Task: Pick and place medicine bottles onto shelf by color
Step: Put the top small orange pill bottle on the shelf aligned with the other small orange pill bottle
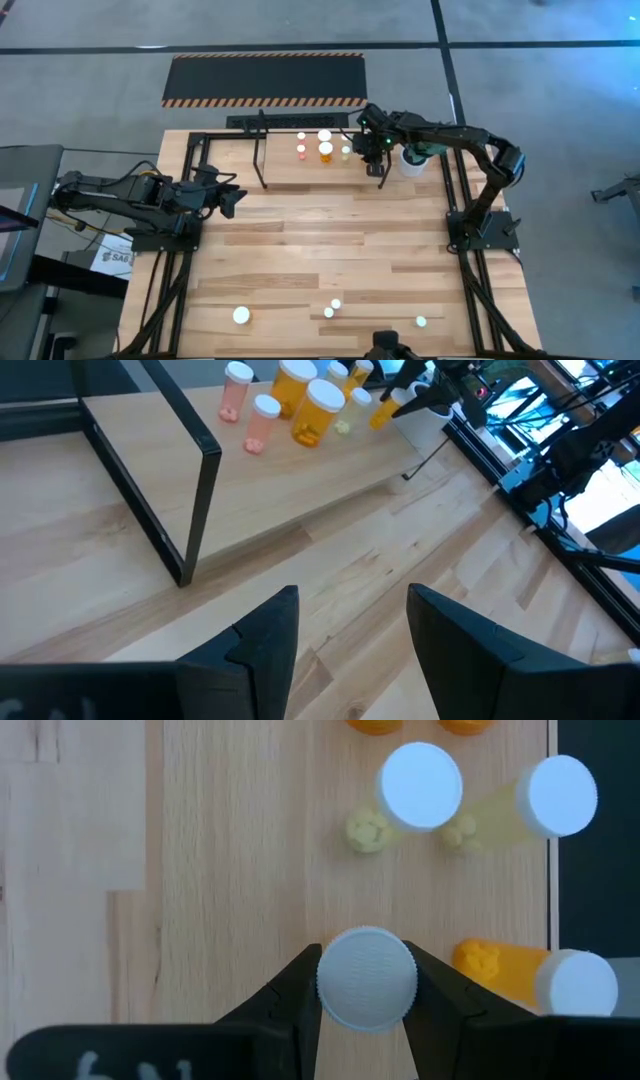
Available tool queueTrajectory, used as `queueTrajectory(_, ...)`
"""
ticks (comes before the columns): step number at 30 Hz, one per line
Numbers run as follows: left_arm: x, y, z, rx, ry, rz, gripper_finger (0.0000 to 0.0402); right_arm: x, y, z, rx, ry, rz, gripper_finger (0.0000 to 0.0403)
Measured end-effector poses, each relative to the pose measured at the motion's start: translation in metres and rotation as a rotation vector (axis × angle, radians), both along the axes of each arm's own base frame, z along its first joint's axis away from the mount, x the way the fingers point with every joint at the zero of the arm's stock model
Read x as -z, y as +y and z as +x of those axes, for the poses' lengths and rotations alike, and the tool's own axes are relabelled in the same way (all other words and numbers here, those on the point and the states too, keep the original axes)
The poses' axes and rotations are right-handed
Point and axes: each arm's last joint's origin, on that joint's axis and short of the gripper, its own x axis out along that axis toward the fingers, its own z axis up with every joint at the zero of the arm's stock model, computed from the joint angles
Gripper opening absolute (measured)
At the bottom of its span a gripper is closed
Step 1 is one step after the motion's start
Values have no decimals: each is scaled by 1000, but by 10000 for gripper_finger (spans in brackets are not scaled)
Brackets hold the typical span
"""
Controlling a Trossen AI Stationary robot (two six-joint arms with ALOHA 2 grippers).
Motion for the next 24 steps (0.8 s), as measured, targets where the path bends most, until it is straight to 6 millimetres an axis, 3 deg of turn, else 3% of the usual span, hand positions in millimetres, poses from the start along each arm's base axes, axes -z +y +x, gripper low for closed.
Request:
queueTrajectory(5,0,0,0,-1,-1,-1,174,12,3,-2,-2,2,2,132)
queueTrajectory(24,0,0,0,-25,-12,-13,174,13,0,-1,26,-9,-36,134)
